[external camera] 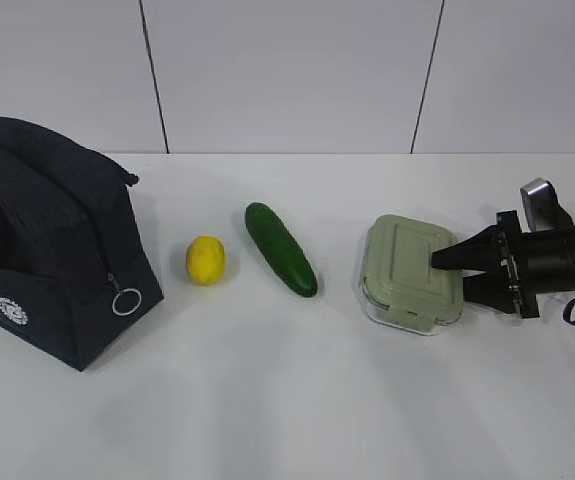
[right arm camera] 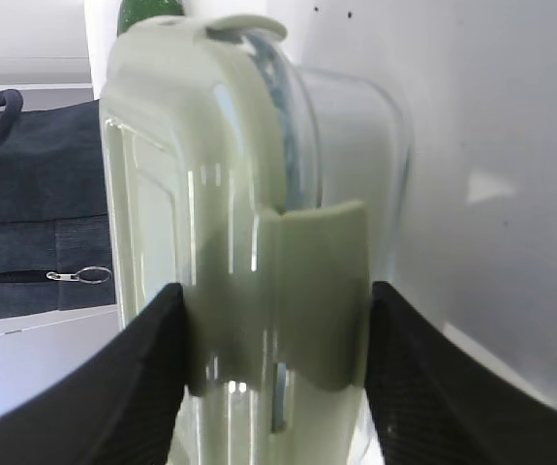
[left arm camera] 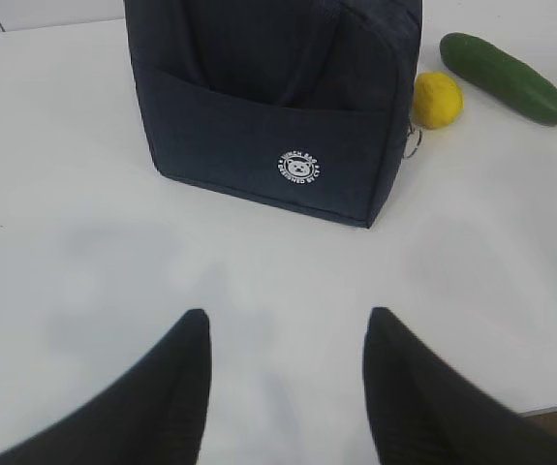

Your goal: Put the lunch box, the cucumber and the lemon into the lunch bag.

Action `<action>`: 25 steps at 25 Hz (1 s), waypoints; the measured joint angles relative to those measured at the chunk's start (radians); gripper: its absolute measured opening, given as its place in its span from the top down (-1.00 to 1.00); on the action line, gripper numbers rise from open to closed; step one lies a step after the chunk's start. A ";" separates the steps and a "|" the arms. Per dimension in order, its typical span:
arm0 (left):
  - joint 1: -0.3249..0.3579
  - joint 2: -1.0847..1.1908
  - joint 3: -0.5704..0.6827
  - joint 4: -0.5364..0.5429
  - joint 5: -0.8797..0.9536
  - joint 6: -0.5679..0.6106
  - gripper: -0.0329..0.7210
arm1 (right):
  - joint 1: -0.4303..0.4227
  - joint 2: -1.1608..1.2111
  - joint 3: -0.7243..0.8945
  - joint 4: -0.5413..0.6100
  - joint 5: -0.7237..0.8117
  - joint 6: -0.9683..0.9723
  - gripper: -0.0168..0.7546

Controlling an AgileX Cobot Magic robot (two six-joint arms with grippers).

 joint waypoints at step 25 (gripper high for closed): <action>0.000 0.000 0.000 0.000 0.000 0.000 -0.07 | 0.000 0.000 0.000 0.008 0.000 0.043 -0.05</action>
